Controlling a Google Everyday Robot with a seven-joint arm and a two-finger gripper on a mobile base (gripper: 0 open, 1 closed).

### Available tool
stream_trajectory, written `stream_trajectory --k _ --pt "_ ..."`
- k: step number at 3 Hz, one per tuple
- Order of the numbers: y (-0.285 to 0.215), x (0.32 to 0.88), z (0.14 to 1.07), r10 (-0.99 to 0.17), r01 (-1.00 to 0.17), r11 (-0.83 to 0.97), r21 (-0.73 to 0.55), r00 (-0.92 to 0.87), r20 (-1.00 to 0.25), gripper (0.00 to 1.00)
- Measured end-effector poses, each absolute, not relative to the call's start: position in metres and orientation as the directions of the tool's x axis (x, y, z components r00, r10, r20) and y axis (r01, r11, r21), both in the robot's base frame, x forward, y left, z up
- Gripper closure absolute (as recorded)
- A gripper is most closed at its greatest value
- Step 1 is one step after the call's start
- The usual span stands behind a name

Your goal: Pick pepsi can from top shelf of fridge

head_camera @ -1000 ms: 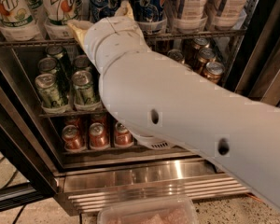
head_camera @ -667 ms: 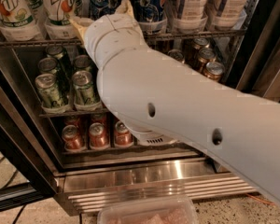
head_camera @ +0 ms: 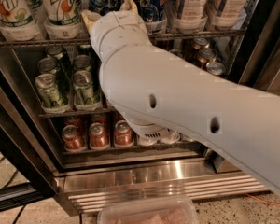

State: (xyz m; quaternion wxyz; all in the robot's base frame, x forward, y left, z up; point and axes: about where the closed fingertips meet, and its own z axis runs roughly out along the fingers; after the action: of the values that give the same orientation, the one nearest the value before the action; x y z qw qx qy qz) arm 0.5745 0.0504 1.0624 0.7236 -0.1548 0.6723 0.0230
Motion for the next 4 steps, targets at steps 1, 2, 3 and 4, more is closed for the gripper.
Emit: stream_trajectory --k 1,2,3,4 --pt "0.0488 0.597 1.0694 -0.18 -0.209 0.958 -0.198 0.101 -0.978 0.43" --pt "0.0519 0.6015 1.0701 -0.179 -0.215 0.957 -0.197 0.104 -0.978 0.43" --pt "0.054 0.6035 1.0696 -0.175 -0.223 0.955 -0.194 0.103 -0.979 0.61" --pt "0.054 0.6035 1.0696 -0.175 -0.223 0.955 -0.194 0.103 -0.979 0.85"
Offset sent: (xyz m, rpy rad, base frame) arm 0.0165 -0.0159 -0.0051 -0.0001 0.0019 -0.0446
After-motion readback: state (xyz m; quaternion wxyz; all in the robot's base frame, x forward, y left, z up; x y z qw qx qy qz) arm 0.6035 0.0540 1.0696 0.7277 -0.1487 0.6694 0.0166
